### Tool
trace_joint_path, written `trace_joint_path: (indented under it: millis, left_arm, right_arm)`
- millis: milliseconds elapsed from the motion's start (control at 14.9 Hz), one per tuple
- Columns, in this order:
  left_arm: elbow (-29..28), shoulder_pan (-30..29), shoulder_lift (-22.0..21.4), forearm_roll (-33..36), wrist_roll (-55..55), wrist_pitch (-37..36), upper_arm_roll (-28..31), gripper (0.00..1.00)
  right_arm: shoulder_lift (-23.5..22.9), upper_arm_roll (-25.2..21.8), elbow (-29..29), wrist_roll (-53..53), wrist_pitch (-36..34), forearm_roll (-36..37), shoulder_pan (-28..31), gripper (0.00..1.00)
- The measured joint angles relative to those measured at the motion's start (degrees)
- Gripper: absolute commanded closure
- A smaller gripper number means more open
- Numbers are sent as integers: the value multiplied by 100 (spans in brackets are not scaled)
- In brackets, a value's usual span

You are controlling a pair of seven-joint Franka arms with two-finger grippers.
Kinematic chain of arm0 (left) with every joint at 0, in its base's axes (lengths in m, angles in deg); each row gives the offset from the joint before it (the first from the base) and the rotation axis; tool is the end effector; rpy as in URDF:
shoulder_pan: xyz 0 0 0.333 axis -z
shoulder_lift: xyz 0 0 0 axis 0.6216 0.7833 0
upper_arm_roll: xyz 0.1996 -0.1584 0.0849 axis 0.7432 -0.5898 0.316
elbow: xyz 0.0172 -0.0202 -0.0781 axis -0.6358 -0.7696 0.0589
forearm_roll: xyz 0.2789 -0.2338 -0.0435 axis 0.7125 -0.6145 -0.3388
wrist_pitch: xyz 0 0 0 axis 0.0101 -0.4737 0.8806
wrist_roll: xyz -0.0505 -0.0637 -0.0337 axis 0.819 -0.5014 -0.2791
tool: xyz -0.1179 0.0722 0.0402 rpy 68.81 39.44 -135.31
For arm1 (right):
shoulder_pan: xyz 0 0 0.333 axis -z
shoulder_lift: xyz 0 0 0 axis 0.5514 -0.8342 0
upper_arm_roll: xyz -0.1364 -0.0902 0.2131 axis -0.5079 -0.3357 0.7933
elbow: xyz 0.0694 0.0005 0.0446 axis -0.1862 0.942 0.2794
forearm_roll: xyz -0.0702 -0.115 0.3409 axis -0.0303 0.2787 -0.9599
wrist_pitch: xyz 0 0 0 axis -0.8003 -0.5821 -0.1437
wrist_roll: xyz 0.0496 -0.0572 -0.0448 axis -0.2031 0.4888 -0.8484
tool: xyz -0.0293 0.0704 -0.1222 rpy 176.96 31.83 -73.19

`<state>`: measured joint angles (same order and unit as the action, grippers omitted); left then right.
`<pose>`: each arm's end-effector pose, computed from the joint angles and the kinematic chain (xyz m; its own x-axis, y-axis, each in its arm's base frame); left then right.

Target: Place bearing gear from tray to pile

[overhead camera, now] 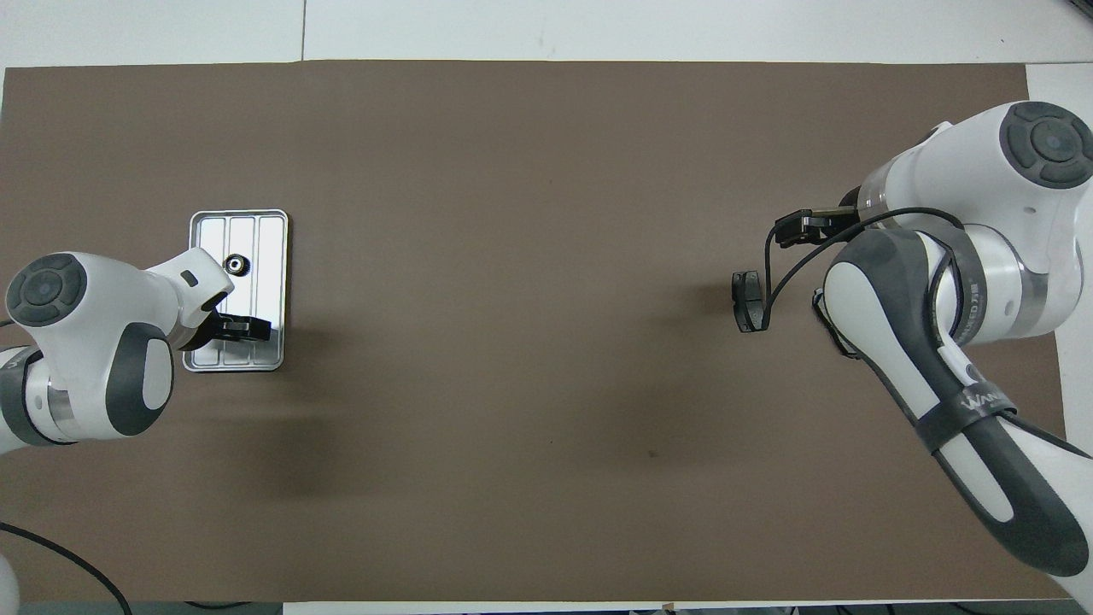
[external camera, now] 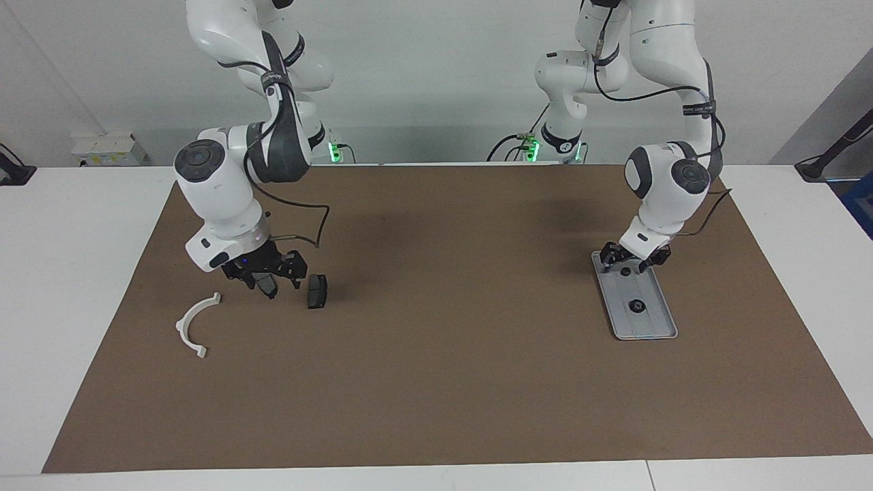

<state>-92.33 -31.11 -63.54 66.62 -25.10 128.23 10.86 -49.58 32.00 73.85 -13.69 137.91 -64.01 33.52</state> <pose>0.5029 0.0014 0.2291 0.9904 -0.1369 -0.0179 -0.1373 -0.9902 -0.0252 0.5811 0.0459 0.3383 0.9984 -0.0438 0.0362 -0.0430 -0.9988 -0.0230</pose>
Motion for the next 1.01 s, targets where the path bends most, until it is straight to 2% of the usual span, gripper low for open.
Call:
trace_joint_path:
  millis: [67,135,471,605,740,874,1009]
  left_arm:
    - [4,1,-6,-4,0,3,-9,97]
    - [9,1,-15,-3,0,3,-20,100]
    - [46,-5,-51,2,0,-17,-6,100]
    - [276,-5,-41,-6,0,-316,-5,100]
    - [959,-3,-48,-192,5,-1236,-9,100]
    - [1875,20,-63,-541,71,-2307,-48,100]
    - [2485,306,-81,-651,653,-2870,-119,100]
  right_arm:
    - [0,0,0,0,0,0,0,0]
    - [0,0,0,0,0,0,0,0]
    - [0,-1,-4,0,0,0,1,0]
    - [0,-6,-4,0,-2,0,14,0]
    - [0,-6,-4,0,-3,0,16,0]
    - [0,-4,-4,0,-3,0,11,0]
    - [0,-3,-4,0,-3,0,13,0]
